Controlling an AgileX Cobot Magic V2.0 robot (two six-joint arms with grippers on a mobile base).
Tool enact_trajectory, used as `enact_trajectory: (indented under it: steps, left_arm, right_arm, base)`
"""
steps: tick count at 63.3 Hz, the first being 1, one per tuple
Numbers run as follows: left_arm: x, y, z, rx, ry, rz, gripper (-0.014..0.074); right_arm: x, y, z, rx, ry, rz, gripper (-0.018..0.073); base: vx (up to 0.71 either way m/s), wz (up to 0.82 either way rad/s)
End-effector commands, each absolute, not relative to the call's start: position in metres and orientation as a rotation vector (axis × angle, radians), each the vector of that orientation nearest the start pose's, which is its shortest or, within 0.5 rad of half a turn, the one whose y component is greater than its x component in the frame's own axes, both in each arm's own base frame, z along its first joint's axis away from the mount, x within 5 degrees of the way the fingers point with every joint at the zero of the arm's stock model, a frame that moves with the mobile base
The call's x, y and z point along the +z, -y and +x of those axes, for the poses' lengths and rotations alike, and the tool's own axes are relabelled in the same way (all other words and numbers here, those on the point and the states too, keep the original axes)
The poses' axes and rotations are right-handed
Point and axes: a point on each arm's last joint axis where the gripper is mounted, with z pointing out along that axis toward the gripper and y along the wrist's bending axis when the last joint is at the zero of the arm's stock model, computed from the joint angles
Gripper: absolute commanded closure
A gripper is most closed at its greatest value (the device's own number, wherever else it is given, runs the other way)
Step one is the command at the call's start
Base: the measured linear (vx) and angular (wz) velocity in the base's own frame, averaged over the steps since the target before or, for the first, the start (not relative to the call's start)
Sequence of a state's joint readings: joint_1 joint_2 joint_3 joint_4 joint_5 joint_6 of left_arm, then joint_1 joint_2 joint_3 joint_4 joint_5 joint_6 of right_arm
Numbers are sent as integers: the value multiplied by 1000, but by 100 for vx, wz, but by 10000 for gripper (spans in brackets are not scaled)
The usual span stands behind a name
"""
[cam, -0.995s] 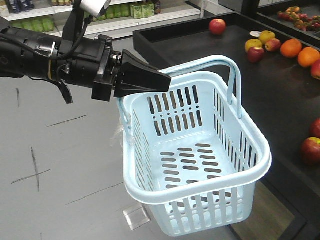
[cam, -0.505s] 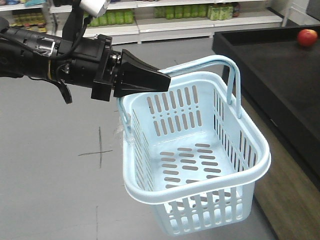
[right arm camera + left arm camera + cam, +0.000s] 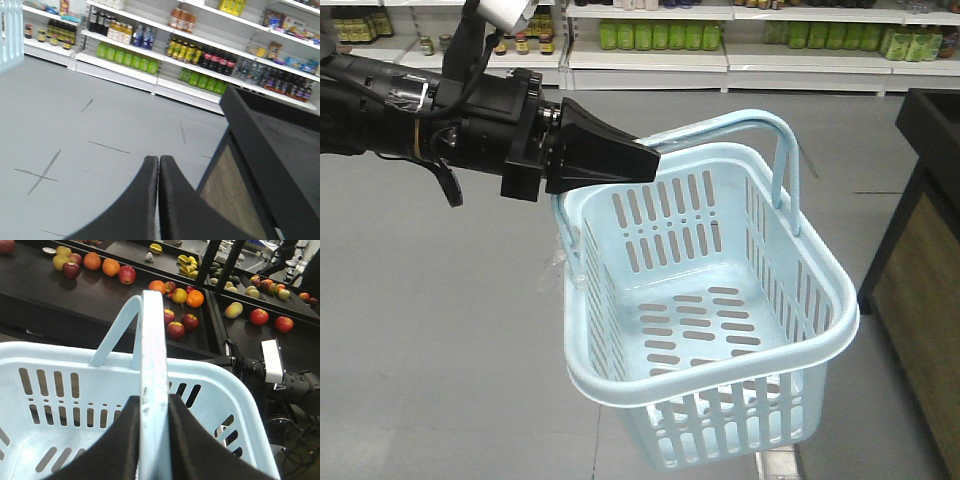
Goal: Pick three apples into basket with both arms
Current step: 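Turn the base away from the table holding the basket aloft, then drive the base toward the table with apples and oranges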
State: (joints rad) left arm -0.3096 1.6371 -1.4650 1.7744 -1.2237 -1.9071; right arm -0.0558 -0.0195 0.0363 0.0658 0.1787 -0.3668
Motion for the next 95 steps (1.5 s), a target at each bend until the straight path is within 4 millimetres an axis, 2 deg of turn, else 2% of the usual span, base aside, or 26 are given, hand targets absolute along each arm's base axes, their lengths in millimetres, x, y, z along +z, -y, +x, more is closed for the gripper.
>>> enact_trajectory:
  steps: [1,51,95]
  left_arm:
    - [403,178,274,-1320,-1589,1280,605]
    - [403,178,274,-1320,-1589,1281,604]
    - [403,178,274,-1320,-1589,1281,604]
  right_arm:
    - [192,3,56,-285,-1598,-208,563]
    - [192,3,56,-285,-1600,-209,563]
    - [192,3,56,-285,-1600,-209,563]
  base:
    - [9,36]
    - [13,26]
    - [17,-13]
